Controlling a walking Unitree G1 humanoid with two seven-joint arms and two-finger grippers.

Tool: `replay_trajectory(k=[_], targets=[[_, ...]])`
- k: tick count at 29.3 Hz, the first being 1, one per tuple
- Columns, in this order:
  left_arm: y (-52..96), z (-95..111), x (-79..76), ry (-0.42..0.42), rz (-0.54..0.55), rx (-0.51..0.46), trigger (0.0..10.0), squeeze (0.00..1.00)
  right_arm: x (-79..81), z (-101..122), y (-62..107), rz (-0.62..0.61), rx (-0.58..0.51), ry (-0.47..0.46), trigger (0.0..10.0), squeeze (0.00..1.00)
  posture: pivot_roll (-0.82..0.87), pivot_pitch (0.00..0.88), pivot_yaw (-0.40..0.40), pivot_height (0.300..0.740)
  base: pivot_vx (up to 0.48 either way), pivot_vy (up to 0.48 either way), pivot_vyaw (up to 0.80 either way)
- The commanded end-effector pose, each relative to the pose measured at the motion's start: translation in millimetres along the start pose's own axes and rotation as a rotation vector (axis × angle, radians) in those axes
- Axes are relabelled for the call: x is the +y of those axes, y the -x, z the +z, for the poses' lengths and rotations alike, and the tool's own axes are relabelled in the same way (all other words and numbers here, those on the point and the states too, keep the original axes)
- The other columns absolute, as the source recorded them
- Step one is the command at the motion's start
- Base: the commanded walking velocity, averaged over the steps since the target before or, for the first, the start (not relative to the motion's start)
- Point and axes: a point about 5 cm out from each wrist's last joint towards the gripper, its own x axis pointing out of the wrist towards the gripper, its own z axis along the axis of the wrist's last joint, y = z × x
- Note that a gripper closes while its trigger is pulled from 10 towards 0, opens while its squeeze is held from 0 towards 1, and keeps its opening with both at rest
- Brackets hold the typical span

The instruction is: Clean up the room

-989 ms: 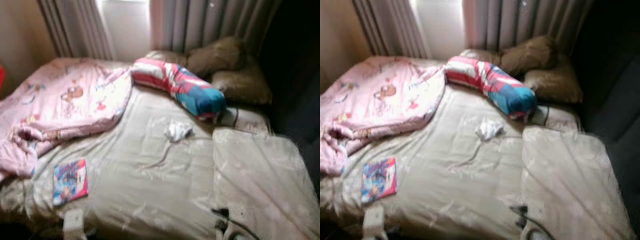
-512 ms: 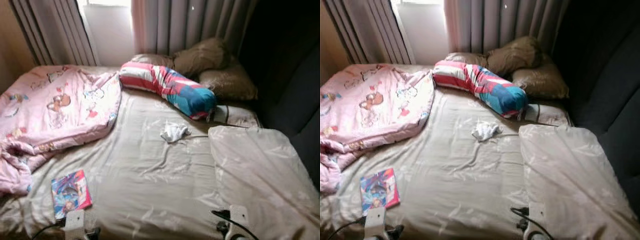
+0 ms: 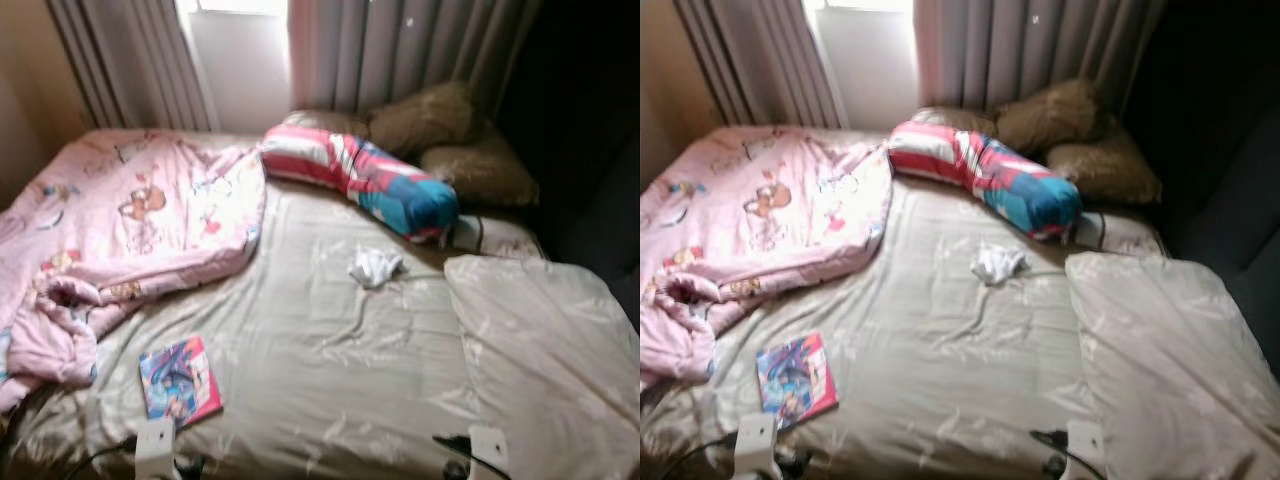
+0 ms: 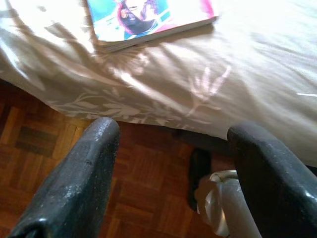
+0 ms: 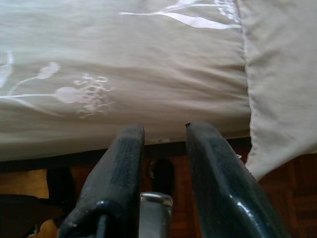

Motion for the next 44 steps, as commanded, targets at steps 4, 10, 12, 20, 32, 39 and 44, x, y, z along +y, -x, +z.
replay_trajectory(k=[4,10,12,20,32,39,44], targets=[[-0.1,0,0.8,0.015,0.005,0.008,10.0,0.0,-2.2,3,-0.4,-0.001,-0.002,0.003,10.0,0.0,0.1,0.0,-0.03,0.74,0.0,0.357,0.0],[-0.3,1,1.1,0.018,0.008,0.007,10.0,0.0,-5.4,3,-0.1,-0.006,0.001,-0.002,10.0,0.0,0.1,0.004,-0.029,0.74,0.0,0.371,0.0],[-0.4,1,1.2,0.019,0.008,0.007,10.0,0.0,-6.3,3,-0.1,-0.007,0.002,-0.003,10.0,0.0,0.1,0.009,-0.028,0.74,0.0,0.386,0.0],[-0.6,2,1.2,0.02,0.008,0.004,10.0,0.0,-6.8,4,-0.1,0.009,0.007,0.03,10.0,0.0,0.1,0.014,-0.028,0.74,0.0,0.384,0.1],[-0.5,2,1.2,0.023,0.01,0.004,10.0,0.0,3.9,1,-0.8,0.026,0.008,0.009,10.0,0.0,0.1,0.019,-0.029,0.74,0.0,0.386,0.51],[-0.5,2,1.2,0.019,0.01,0.001,10.0,0.0,-8.9,3,0.8,0.0,-0.015,-0.025,10.0,0.0,0.1,0.021,-0.03,0.74,0.0,0.265,0.0],[-0.5,3,1.0,0.018,0.009,-0.004,10.0,0.0,-12.6,12,0.3,0.003,-0.057,-0.056,10.0,0.0,0.1,0.023,-0.029,0.74,0.0,0.0,0.0]])
